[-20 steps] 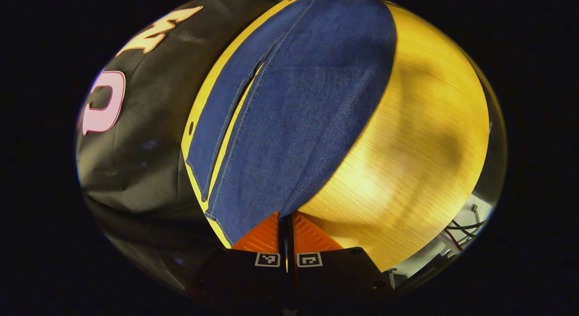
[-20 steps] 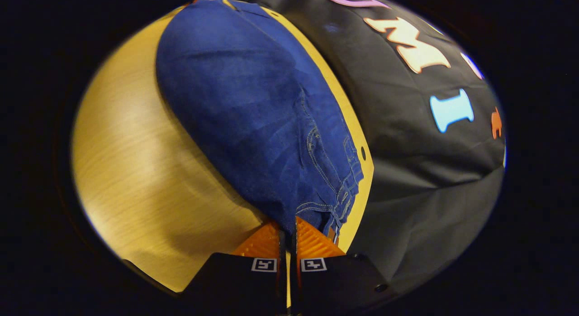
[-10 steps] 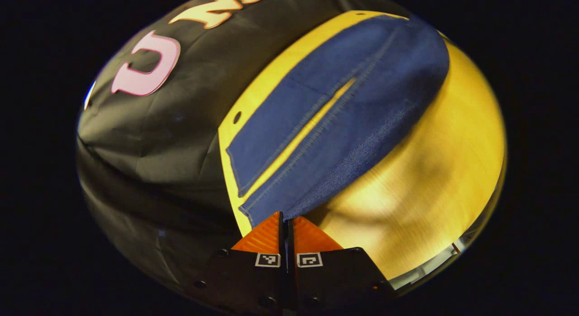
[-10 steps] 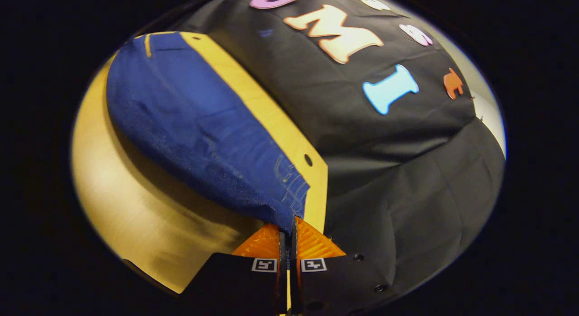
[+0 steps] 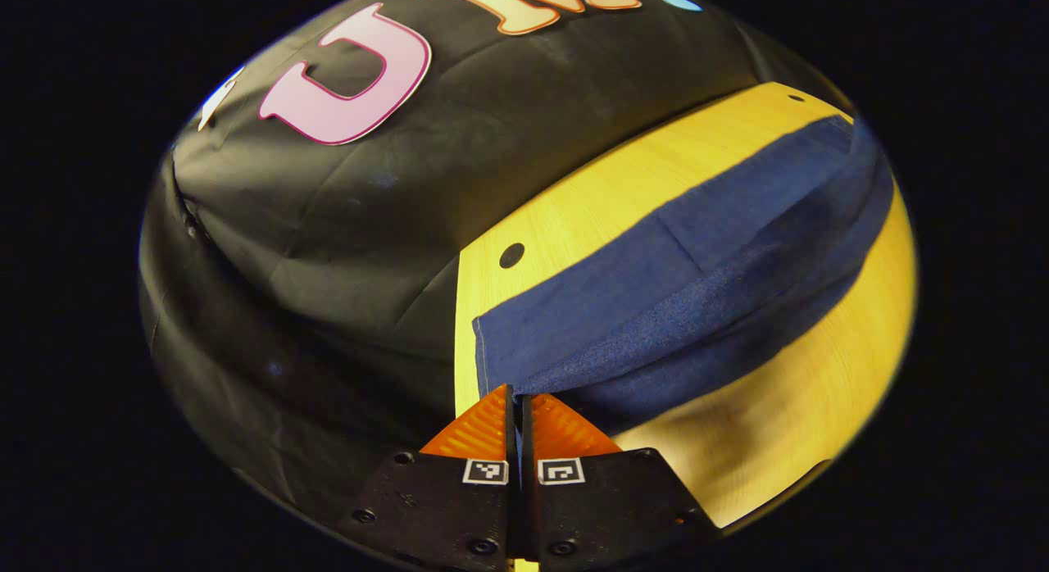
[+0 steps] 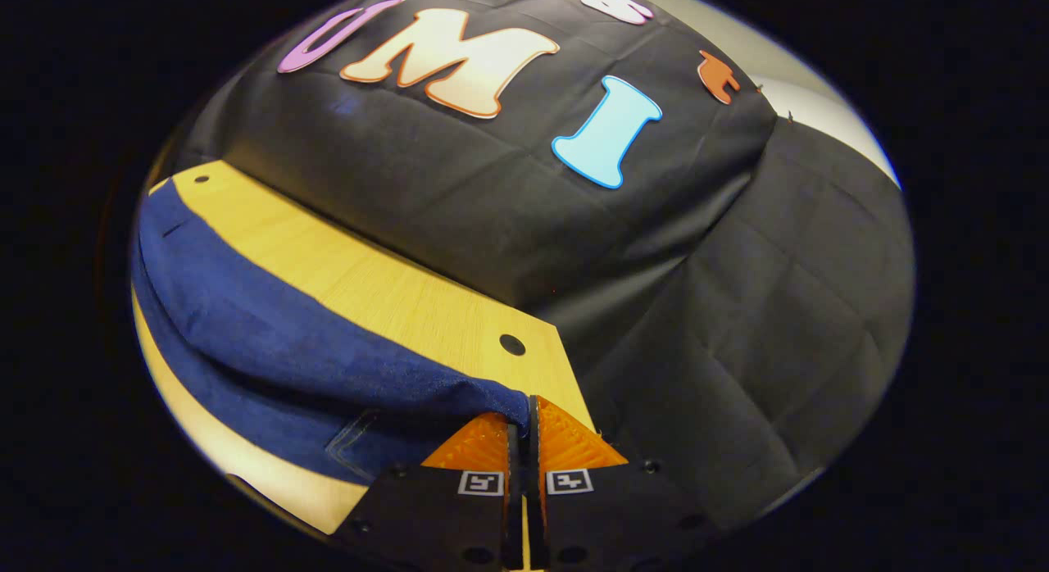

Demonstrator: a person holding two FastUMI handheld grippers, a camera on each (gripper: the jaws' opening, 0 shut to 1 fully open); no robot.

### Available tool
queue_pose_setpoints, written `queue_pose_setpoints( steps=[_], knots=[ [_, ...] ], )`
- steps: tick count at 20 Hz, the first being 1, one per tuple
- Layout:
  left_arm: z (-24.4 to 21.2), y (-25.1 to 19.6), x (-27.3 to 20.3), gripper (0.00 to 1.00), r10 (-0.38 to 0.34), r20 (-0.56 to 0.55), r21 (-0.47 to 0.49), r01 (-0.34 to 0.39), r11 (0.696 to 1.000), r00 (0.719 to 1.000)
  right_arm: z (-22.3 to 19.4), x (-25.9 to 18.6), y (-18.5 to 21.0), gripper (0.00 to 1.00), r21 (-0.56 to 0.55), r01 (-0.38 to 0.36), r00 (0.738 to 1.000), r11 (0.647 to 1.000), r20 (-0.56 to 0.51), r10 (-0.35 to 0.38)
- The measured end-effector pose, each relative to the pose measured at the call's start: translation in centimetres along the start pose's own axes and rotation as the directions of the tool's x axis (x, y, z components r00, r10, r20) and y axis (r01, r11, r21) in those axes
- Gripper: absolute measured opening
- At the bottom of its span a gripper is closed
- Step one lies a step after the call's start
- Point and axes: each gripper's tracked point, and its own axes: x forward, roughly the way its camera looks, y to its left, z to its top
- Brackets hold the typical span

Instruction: Grasp the waist and the cuffs of the jeans and fold them to make the two legs overlap; first hold the waist and fold one-third of the jeans toward the cuffs, then hold the cuffs and fold the remaining one-third in the same direction to finish folding.

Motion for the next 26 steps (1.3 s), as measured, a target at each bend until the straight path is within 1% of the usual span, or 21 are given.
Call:
queue_pose_setpoints(
  steps=[3, 5, 7, 9, 10, 12, 13, 14, 15, 16, 17, 20, 22, 24, 26],
  knots=[
    [1.8, -0.6, 4.1, 0.00, -0.005, -0.024, -0.030, 0.004, 1.000, 1.000, -0.3, 4.0, 1.9, 0.04, 0.024, -0.026, 1.000, 0.999, -0.017, 0.027],
    [2.4, -1.2, 6.9, 0.00, -0.020, -0.045, -0.014, 0.020, 1.000, 0.999, -0.8, 6.9, 3.9, 0.04, 0.035, -0.052, 0.998, 0.998, -0.030, 0.053],
    [2.4, -2.1, 9.1, 0.00, -0.034, -0.078, 0.009, 0.035, 0.999, 0.996, -1.9, 9.3, 5.6, 0.05, 0.023, -0.073, 0.996, 0.997, -0.058, 0.074],
    [2.0, -2.7, 10.9, 0.00, -0.048, -0.104, 0.001, 0.048, 0.999, 0.993, -3.0, 11.0, 6.5, 0.05, 0.037, -0.077, 0.993, 0.996, -0.088, 0.080],
    [1.7, -2.2, 11.3, 0.00, -0.046, -0.109, -0.010, 0.046, 0.999, 0.993, -3.3, 11.2, 6.2, 0.05, 0.050, -0.070, 0.993, 0.996, -0.095, 0.074],
    [2.2, -0.9, 11.5, 0.00, -0.038, -0.088, -0.066, 0.032, 0.997, 0.995, -2.6, 10.7, 4.5, 0.42, 0.076, -0.044, 0.994, 0.996, -0.097, 0.051],
    [2.5, -1.2, 10.9, 0.00, -0.069, -0.066, -0.122, 0.060, 0.991, 0.995, -2.0, 10.2, 3.5, 0.61, 0.108, -0.035, 0.995, 0.994, -0.088, 0.044],
    [2.7, -1.4, 10.2, 0.00, -0.079, -0.038, -0.171, 0.071, 0.983, 0.996, -1.8, 9.7, 2.9, 0.80, 0.160, -0.046, 0.996, 0.986, -0.075, 0.059],
    [4.1, -1.1, 7.8, 0.50, -0.079, 0.003, -0.213, 0.078, 0.974, 0.997, -1.4, 8.8, 2.2, 0.99, 0.216, -0.052, 0.996, 0.975, -0.063, 0.067],
    [4.1, -1.3, 8.5, 1.00, -0.078, 0.037, -0.254, 0.084, 0.964, 0.996, -1.0, 8.1, 1.1, 1.00, 0.258, -0.046, 0.996, 0.965, -0.059, 0.063],
    [4.9, -0.8, 8.0, 0.94, -0.071, 0.062, -0.283, 0.086, 0.955, 0.996, -0.9, 7.3, -0.1, 1.00, 0.294, -0.027, 0.997, 0.955, -0.061, 0.047],
    [6.5, 0.0, 5.4, 0.95, -0.051, 0.166, -0.349, 0.107, 0.931, 0.985, -3.2, 5.4, -2.2, 0.99, 0.392, 0.023, 0.994, 0.920, -0.110, 0.022],
    [7.6, 0.3, 3.5, 0.95, -0.048, 0.237, -0.383, 0.139, 0.913, 0.970, -5.7, 4.9, -3.1, 1.00, 0.452, 0.062, 0.984, 0.890, -0.177, 0.021],
    [8.3, 0.7, 2.7, 0.95, -0.044, 0.287, -0.412, 0.164, 0.896, 0.957, -8.2, 5.0, -3.0, 0.99, 0.532, 0.114, 0.966, 0.839, -0.257, 0.032],
    [8.6, 1.0, 2.4, 0.95, -0.046, 0.318, -0.431, 0.188, 0.883, 0.947, -10.8, 4.9, -3.3, 1.00, 0.592, 0.184, 0.942, 0.784, -0.334, 0.031]
  ],
)
